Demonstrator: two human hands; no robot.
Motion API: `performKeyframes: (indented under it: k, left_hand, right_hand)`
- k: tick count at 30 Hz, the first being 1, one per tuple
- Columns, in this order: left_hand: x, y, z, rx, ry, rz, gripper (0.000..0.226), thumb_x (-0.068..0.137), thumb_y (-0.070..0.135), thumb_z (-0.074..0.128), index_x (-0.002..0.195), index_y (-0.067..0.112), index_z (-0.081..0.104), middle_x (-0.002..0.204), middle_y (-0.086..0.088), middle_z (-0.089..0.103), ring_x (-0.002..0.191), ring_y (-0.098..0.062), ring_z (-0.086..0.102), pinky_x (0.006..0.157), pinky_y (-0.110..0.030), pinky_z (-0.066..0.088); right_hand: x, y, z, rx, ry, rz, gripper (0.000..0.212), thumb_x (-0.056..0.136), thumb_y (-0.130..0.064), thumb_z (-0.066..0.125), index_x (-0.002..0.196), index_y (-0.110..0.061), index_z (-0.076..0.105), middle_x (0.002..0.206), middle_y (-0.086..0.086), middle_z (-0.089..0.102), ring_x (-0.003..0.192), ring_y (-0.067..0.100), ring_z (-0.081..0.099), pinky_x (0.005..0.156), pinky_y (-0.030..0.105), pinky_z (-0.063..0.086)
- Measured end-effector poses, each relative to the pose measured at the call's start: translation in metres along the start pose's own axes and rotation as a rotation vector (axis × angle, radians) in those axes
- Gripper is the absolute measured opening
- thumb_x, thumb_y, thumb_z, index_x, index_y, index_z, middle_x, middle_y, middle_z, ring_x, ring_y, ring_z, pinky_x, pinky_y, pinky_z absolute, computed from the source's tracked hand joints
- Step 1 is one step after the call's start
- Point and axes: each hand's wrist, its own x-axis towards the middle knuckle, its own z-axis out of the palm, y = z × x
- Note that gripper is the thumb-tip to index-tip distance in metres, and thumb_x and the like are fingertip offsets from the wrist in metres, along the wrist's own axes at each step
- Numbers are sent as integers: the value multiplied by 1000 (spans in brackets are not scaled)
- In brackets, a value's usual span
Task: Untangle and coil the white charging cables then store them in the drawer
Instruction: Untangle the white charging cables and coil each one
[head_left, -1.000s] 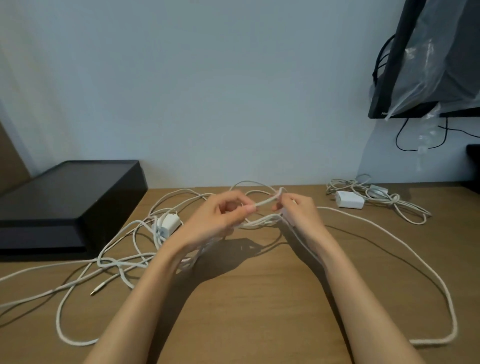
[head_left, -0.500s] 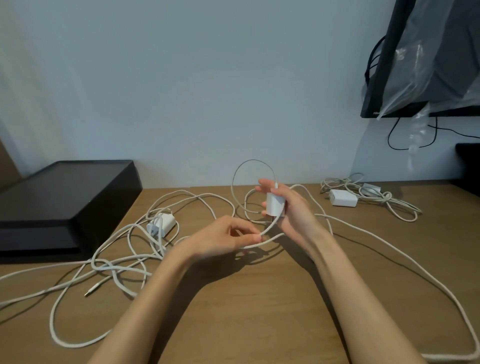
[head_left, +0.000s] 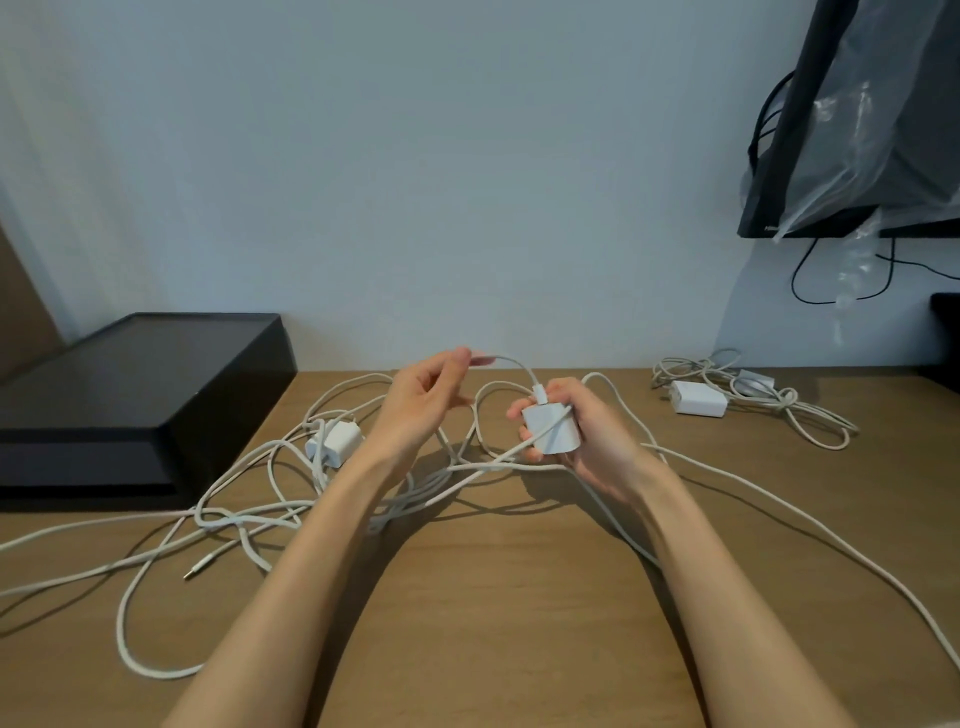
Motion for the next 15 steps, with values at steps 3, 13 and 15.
performKeyframes:
  k: [3,13,15]
  left_hand:
    - [5,-4,-6,79,100,22,26,96,31,50,77,26,67,60,-8,34,53,-11,28,52,-25,26]
    - [23,31,-32,32,461,101,22,98,31,47,84,18,57,80,12,57,76,3,50,67,-10,38]
    - [25,40,-38,15,464,115,22,98,31,46,84,18,57,82,12,56,77,1,49,70,-16,38]
  right_hand:
    - [3,3,-3,-26,71,7,13,96,-9,36,85,-9,41,93,18,64,70,27,61,57,31,52]
    - [-14,3,-24,-1181,628,-86,52,93,-44,48,61,-5,62,63,6,66,60,23,60,56,28,45]
    - [-20,0,-19,-1469,748,-87,49,84,-56,58,64,-11,58,68,4,64,69,26,59,59,30,41]
